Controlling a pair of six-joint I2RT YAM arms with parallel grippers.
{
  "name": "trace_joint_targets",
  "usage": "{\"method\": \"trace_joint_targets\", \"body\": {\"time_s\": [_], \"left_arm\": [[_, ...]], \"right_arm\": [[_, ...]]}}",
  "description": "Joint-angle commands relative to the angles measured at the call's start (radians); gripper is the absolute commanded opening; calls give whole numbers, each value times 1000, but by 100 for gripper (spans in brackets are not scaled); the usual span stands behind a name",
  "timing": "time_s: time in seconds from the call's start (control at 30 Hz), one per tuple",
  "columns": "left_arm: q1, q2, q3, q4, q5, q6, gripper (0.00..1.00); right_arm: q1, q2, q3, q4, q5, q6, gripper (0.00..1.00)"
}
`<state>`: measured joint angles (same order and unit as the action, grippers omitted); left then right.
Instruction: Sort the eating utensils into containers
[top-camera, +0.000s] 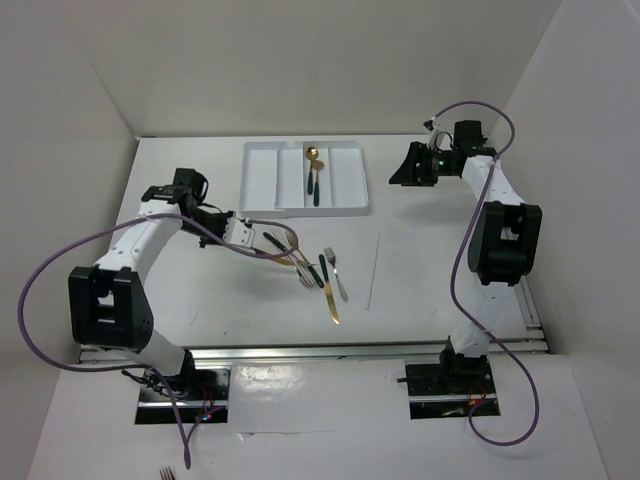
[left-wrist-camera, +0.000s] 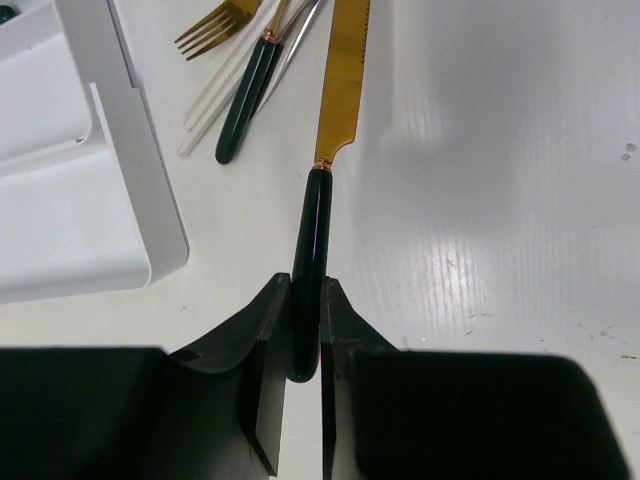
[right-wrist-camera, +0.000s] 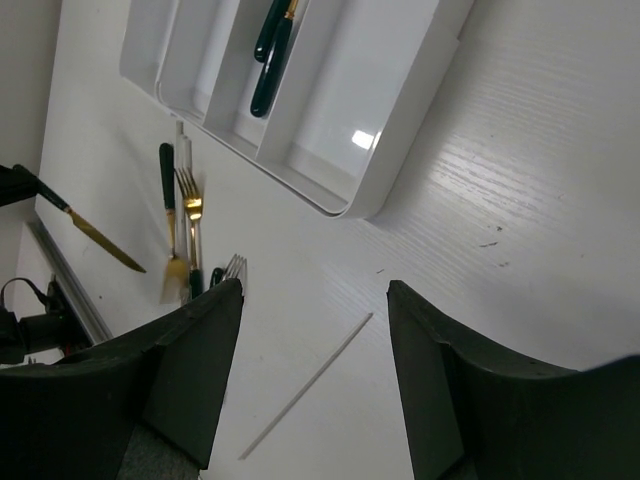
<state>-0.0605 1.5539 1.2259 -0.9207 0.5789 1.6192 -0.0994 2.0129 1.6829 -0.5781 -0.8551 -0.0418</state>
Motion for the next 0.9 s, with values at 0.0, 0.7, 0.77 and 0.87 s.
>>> {"method": "trace_joint_targets", "body": {"time_s": [0.0, 0.7, 0.77, 0.87], "left_arm": [[4, -69, -45, -57, 76, 16, 0], [-2, -268, -29, 610, 237, -1422, 0], [-12, -253, -40, 687, 149, -1667, 0], [-22, -226, -49, 807, 47, -1875, 0]], "right_arm": [[18, -37, 15, -8, -30, 5, 67], [36, -104, -63, 43, -9, 57, 66], [46, -105, -74, 52, 16, 57, 66], [46, -126, -83, 52, 39, 69, 66]]}}
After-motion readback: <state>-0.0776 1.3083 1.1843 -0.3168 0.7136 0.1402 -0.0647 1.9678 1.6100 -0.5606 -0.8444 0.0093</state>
